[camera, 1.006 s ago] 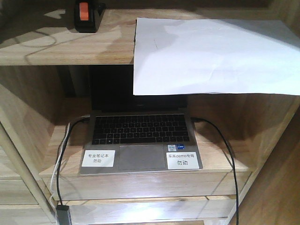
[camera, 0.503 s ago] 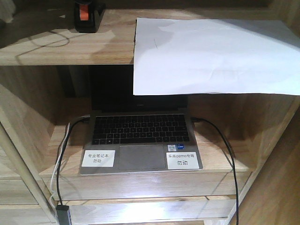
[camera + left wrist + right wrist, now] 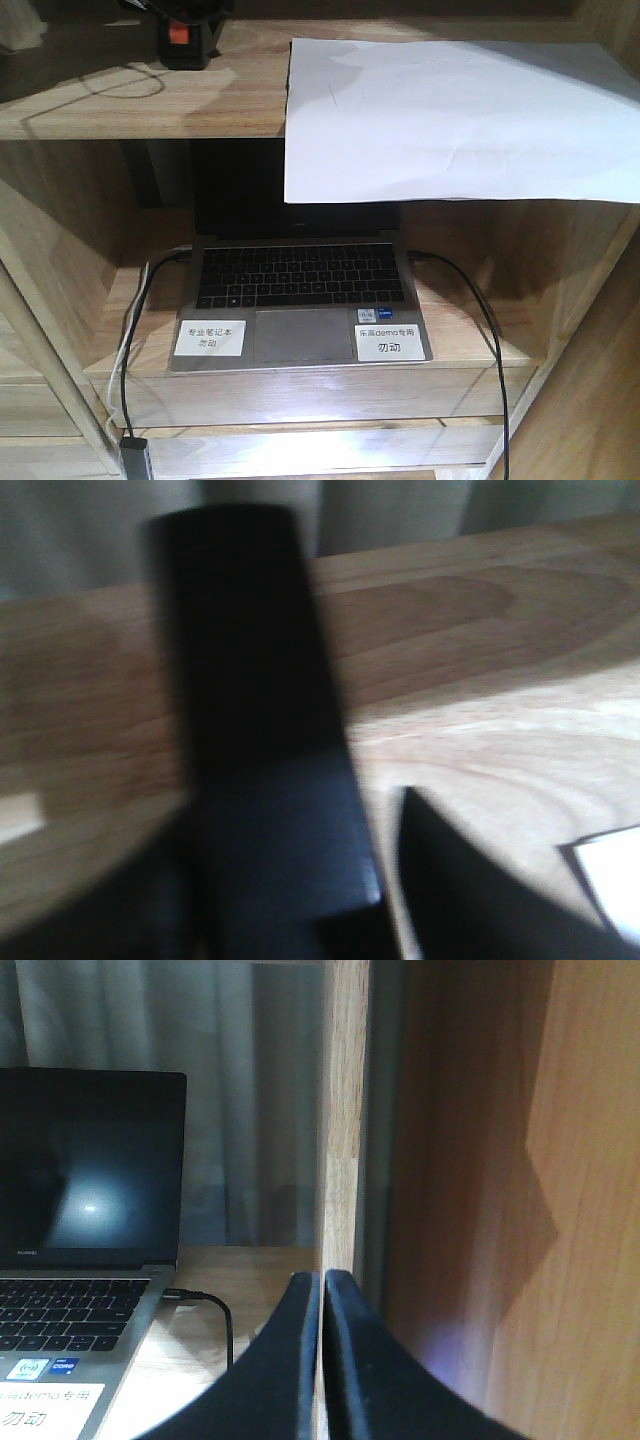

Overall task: Grab stapler and paper to desk for stapling
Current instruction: 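Reach the left gripper to the black stapler on the shelf and grasp it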

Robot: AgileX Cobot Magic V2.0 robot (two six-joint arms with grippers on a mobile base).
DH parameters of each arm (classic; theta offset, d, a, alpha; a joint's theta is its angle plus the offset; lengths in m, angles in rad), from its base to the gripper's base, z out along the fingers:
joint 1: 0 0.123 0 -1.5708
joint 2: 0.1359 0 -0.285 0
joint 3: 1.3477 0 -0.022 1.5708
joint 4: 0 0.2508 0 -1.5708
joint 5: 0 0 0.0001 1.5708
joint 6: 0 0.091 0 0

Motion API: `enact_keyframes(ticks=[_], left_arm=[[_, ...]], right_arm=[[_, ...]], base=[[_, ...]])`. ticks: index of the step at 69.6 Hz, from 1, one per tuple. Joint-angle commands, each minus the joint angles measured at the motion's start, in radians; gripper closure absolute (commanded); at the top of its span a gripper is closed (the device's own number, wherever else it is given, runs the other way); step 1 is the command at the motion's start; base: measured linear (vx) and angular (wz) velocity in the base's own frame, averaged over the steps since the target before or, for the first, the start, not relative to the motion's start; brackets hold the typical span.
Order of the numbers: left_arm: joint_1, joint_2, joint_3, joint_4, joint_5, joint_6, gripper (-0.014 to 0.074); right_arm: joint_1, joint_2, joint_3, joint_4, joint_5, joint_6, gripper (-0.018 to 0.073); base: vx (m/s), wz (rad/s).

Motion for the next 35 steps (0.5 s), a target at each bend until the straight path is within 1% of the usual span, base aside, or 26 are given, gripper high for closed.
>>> enact_keyframes(ticks=[1, 7, 9, 20, 28, 35], left_arm=[[-0.004, -0.049, -0.029, 0.004, -0.068, -0.009, 0.0453], [-0.004, -0.051, -0.029, 0.005, -0.087, -0.009, 0.0577], [-0.004, -0.055, -0.029, 0.005, -0.094, -0.008, 0.0605], [-0.004, -0.082, -0.029, 0.005, -0.138, -0.006, 0.0605], [-0.004, -0.111, -0.029, 0.008, -0.148, 0.003, 0.0605], [-0.004, -0.134, -0.029, 0.035, -0.151, 0.004, 0.0605]], right_arm=[[-0.005, -0.015, 0.004, -0.002, -0.072, 0.002, 0.0568], [-0.005, -0.015, 0.004, -0.002, -0.072, 0.002, 0.0568], [-0.005, -0.015, 0.004, -0.002, -0.072, 0.002, 0.0568], [-0.005, -0.015, 0.004, -0.002, -0.072, 0.002, 0.0568], [-0.005, -0.015, 0.004, -0.002, -0.072, 0.002, 0.0568], [-0.005, -0.015, 0.004, -0.002, -0.072, 0.002, 0.0568]], base=[[0.00, 0.00], [0.00, 0.00], [0.00, 0.00], [0.00, 0.00], [0.00, 0.00], [0.00, 0.00]])
